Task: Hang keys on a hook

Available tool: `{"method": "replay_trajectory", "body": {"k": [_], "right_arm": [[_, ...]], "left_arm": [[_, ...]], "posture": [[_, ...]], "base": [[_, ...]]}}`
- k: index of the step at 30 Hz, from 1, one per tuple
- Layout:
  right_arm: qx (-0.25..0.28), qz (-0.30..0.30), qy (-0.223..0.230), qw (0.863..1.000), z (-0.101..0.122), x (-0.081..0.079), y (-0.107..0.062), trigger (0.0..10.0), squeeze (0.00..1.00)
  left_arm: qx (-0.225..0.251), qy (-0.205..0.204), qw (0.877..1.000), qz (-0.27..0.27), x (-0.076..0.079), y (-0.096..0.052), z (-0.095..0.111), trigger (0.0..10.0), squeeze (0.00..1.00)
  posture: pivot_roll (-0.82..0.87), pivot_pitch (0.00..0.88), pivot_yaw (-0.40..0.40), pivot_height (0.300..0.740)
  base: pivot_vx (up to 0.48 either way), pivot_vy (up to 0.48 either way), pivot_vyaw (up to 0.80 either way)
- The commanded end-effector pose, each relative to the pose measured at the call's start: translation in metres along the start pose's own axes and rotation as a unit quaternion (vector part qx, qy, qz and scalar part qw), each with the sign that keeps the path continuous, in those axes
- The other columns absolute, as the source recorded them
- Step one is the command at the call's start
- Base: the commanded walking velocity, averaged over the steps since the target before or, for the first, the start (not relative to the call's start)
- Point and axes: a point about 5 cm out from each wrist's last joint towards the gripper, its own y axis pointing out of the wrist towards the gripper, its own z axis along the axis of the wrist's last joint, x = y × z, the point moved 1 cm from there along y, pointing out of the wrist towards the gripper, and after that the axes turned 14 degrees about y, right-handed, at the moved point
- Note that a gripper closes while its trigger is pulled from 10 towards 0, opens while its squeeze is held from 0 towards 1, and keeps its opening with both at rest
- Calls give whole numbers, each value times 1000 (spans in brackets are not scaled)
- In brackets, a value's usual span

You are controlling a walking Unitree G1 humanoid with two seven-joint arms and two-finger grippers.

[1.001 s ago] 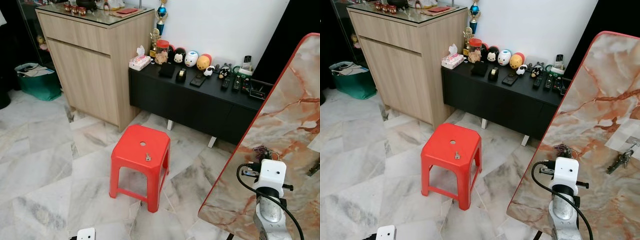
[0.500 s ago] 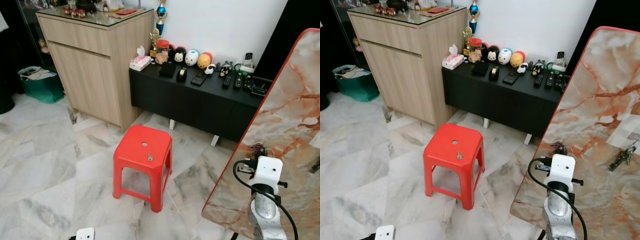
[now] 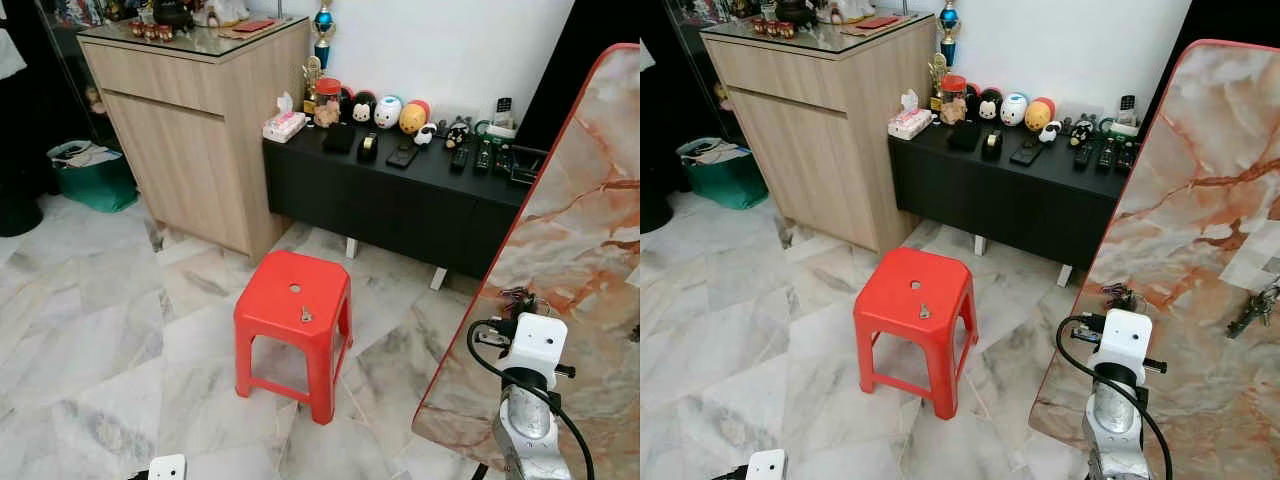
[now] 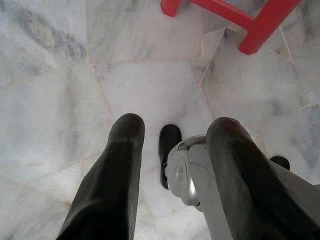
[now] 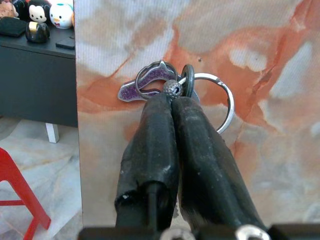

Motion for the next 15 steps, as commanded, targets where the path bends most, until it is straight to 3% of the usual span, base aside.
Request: {"method": "replay_trajectory", "body": {"k": [1,15], "right_arm": [[7,-7,7,1000,4,1,5,10000,0],[8,-4,10,1000,2,-4,3,10000,0]], "left_arm": [[-12,14,1000,-10,2,-1,-5,10000,0],[-15,21,1000,-15,2,-2,-7,10000,0]], "posture": [[65,0,-24,718],[61,0,-20,718]], "base": [[0,0,0],[0,0,0]]}}
